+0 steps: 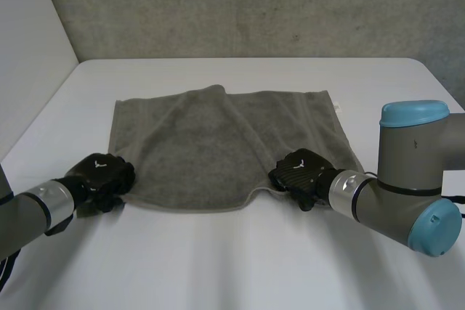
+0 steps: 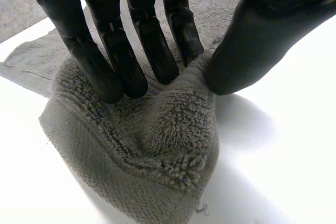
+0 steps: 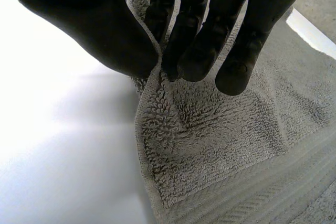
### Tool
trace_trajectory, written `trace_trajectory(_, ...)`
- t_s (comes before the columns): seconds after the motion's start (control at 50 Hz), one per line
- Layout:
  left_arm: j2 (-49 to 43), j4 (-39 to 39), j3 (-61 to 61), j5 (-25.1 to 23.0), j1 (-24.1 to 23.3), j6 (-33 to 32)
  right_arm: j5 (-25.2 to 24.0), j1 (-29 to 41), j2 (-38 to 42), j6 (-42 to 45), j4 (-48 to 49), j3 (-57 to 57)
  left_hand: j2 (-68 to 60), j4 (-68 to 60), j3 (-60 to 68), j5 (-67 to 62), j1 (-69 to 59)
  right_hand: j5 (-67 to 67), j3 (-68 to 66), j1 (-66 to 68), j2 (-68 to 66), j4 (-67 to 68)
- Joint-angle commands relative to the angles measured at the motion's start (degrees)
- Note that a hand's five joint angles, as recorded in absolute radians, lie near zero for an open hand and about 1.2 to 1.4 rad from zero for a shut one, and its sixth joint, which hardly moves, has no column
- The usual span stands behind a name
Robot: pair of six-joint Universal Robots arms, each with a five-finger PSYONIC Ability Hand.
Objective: Fold the towel.
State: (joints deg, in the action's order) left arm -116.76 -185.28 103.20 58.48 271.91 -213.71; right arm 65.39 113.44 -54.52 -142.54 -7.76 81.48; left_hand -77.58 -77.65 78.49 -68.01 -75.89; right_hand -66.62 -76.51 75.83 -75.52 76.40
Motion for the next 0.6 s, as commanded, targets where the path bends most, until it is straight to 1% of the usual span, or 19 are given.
trace_trajectory(0.02,0.22,-0.09,0.77,-0.64,0.02,0.13,-0.17,-0.06,-0.41,-0.01,-0.06,-0.09,-2.42,-2.35,1.51,-1.99,-4.11,-3.38,-3.49,4.17,-4.48,3.6)
trace_trajectory(0.16,4.35,-0.09,1.39,-2.58,0.2,2.24,-0.26,-0.06,-2.43,-0.98,-0.33,-0.09,-2.42,-2.35,1.51,-1.99,-4.11,-3.38,-3.49,4.17,-4.48,3.6)
trace_trajectory(0.2,6.71,-0.26,1.65,-4.07,0.55,5.13,-0.18,-0.5,-4.53,-1.07,-0.5,0.0,-2.42,-2.35,1.51,-1.99,-4.11,-3.38,-3.49,4.17,-4.48,3.6)
trace_trajectory(0.22,6.72,-0.26,1.65,-4.07,0.55,5.14,-0.18,-0.5,-4.54,-1.07,-0.5,0.0,-2.42,-2.35,1.51,-1.99,-4.11,-3.38,-3.49,4.17,-4.48,3.6)
trace_trajectory(0.26,8.3,-0.44,1.83,-4.34,0.81,7.68,0.0,-0.76,-5.94,-1.07,-0.68,-0.18,-2.42,-2.35,1.51,-1.99,-4.11,-3.38,-3.49,4.17,-4.48,3.6)
trace_trajectory(0.4,8.57,-0.79,3.32,-5.48,1.08,8.48,0.26,-0.68,-6.91,-1.16,-0.85,-0.79,-2.42,-2.35,1.51,-1.99,-4.11,-3.38,-3.49,4.17,-4.48,3.6)
trace_trajectory(0.44,8.39,-1.84,3.68,-5.48,1.17,8.48,0.18,-0.76,-6.91,-1.16,-0.85,-0.79,-2.42,-2.35,1.51,-1.99,-4.11,-3.38,-3.49,4.17,-4.48,3.6)
trace_trajectory(0.48,7.34,-5.6,4.11,-5.13,1.17,8.66,0.18,-0.76,-6.74,-1.16,-0.85,-0.79,-2.42,-2.35,1.51,-1.99,-4.11,-3.38,-3.49,4.17,-4.48,3.6)
trace_trajectory(0.5,7.34,-5.62,4.11,-5.13,1.17,8.66,0.18,-0.76,-6.74,-1.16,-0.85,-0.79,-2.42,-2.35,1.51,-1.99,-4.11,-3.38,-3.49,4.17,-4.48,3.6)
trace_trajectory(0.54,4.8,-9.65,4.64,-4.78,0.99,8.57,0.09,-0.76,-6.56,-1.16,-0.94,-0.62,-2.42,-2.35,1.51,-1.99,-4.11,-3.38,-3.49,4.17,-4.48,3.6)
trace_trajectory(0.6,3.29,-11.42,4.73,-4.69,0.73,8.48,0.0,-0.68,-6.38,-1.16,-0.85,-0.53,-2.42,-2.35,1.51,-1.99,-4.11,-3.38,-3.49,4.17,-4.48,3.6)
